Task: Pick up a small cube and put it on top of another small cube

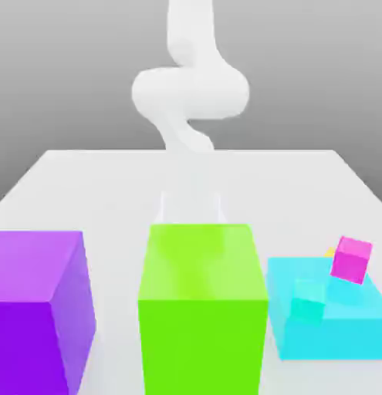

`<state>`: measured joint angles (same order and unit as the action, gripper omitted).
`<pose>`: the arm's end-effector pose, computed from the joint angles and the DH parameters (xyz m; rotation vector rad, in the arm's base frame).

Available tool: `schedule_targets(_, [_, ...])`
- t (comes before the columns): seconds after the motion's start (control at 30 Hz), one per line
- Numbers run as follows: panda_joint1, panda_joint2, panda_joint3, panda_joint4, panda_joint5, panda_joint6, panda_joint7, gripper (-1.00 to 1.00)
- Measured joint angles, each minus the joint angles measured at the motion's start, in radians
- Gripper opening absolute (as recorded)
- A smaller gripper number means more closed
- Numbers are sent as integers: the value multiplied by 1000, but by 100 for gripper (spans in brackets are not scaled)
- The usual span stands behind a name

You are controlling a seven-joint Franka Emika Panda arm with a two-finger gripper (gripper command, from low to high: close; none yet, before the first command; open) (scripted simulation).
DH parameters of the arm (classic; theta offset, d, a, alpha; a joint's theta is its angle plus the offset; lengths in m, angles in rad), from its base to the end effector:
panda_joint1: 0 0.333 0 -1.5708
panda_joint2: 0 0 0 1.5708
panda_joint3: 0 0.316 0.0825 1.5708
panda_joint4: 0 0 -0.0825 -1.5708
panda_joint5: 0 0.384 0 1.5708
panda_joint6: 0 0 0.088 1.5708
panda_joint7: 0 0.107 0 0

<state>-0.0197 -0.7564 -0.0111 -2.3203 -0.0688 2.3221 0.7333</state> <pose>0.3638 -0.0140 0.6874 -2.5592 0.9884 -1.0546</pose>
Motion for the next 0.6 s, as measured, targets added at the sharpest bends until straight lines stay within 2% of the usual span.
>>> schedule_targets(0.33, [-77, 179, -93, -77, -240, 72, -301, 0])
schedule_targets(0.6, [-125, 316, -218, -135, -371, 123, -580, 0])
